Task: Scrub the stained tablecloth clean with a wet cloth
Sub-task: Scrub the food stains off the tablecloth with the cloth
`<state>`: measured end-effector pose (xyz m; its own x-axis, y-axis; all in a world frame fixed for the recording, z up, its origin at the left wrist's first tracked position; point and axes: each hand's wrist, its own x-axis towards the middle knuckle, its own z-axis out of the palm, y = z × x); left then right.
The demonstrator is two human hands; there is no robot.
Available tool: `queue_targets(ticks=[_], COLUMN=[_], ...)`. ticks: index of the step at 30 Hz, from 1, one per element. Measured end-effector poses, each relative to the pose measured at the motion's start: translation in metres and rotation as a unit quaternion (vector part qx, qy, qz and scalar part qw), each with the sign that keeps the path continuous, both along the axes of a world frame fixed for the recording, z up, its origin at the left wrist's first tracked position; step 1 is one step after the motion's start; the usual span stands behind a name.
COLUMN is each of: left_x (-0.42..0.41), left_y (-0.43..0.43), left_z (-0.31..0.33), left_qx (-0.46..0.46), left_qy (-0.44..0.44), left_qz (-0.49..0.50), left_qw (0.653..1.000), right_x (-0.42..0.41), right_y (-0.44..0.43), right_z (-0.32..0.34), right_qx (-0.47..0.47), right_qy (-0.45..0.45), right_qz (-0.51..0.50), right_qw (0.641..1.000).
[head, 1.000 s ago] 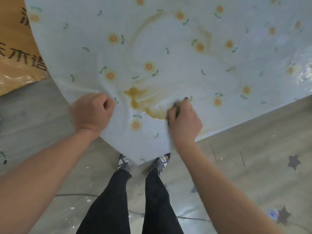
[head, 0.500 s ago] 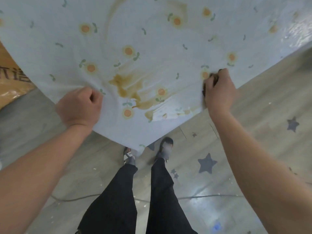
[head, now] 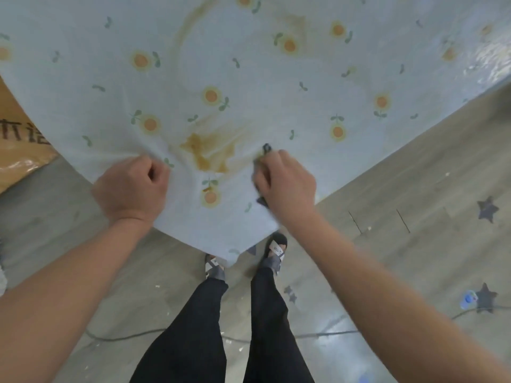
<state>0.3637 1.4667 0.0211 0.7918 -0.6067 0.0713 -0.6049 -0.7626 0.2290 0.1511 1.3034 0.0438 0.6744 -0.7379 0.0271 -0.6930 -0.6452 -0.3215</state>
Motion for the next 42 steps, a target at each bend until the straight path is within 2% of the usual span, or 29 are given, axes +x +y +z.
queue_targets(ticks=[2, 4, 8, 10, 13, 15, 17, 19, 21, 24, 25, 27, 29, 32, 34, 37, 39, 42], left_x=[-0.001, 0.001, 0.003, 0.003, 0.003, 0.003, 0.003, 0.004, 0.004, 0.000, 0.000, 0.000, 0.001, 0.001, 0.000, 0.001, 0.002, 0.001], left_y=[0.001, 0.002, 0.003, 0.004, 0.005, 0.004, 0.003, 0.004, 0.005, 0.002, 0.001, 0.001, 0.002, 0.002, 0.003, 0.003, 0.002, 0.002], left_z=[-0.001, -0.004, -0.007, -0.008, -0.011, -0.011, -0.009, -0.011, -0.012, -0.012, -0.011, -0.011, -0.013, -0.016, -0.017, -0.017, -0.017, -0.016], left_qx=[-0.002, 0.000, -0.003, -0.005, -0.009, -0.021, -0.027, -0.020, -0.020, -0.020, -0.024, -0.025, -0.017, -0.001, 0.004, -0.007, -0.006, 0.004], left_qy=[0.003, 0.007, -0.001, -0.005, -0.004, -0.007, -0.013, -0.016, -0.009, -0.012, -0.019, -0.030, -0.037, -0.039, -0.048, -0.044, -0.035, -0.055], left_qz=[-0.005, -0.005, -0.007, -0.010, -0.002, -0.007, -0.012, -0.004, 0.002, 0.012, 0.010, 0.008, 0.009, 0.011, 0.013, -0.002, -0.001, -0.002], left_qw=[1.000, 1.000, 1.000, 1.000, 1.000, 1.000, 0.999, 1.000, 1.000, 1.000, 0.999, 0.999, 0.999, 0.999, 0.999, 0.999, 0.999, 0.999], right_x=[-0.016, -0.013, 0.045, 0.079, 0.105, 0.095, 0.075, 0.053, 0.034, 0.039, 0.051, 0.086, 0.125, 0.159, 0.152, 0.108, 0.081, 0.074], right_y=[-0.071, -0.129, -0.150, -0.116, -0.037, -0.012, -0.033, -0.084, -0.154, -0.242, -0.255, -0.257, -0.233, -0.155, -0.081, -0.012, -0.025, -0.102], right_z=[0.001, -0.001, -0.008, -0.009, -0.006, -0.005, -0.006, -0.013, -0.013, -0.009, -0.008, -0.009, -0.011, -0.008, -0.005, -0.006, -0.009, -0.006], right_qx=[-0.035, -0.047, -0.030, -0.040, -0.039, -0.027, -0.052, -0.098, -0.120, -0.070, -0.043, -0.015, -0.008, 0.025, 0.043, 0.062, 0.046, -0.011], right_qy=[0.003, -0.005, -0.007, -0.017, -0.047, -0.050, -0.066, -0.063, -0.024, 0.017, 0.016, 0.002, -0.006, -0.028, -0.039, -0.026, -0.017, -0.009], right_qz=[-0.129, -0.214, -0.243, -0.184, 0.058, 0.219, 0.273, 0.197, 0.033, -0.199, -0.242, -0.254, -0.191, 0.002, 0.169, 0.366, 0.397, 0.301], right_qw=[0.991, 0.976, 0.970, 0.982, 0.996, 0.974, 0.958, 0.974, 0.992, 0.977, 0.969, 0.967, 0.981, 0.999, 0.984, 0.928, 0.917, 0.954])
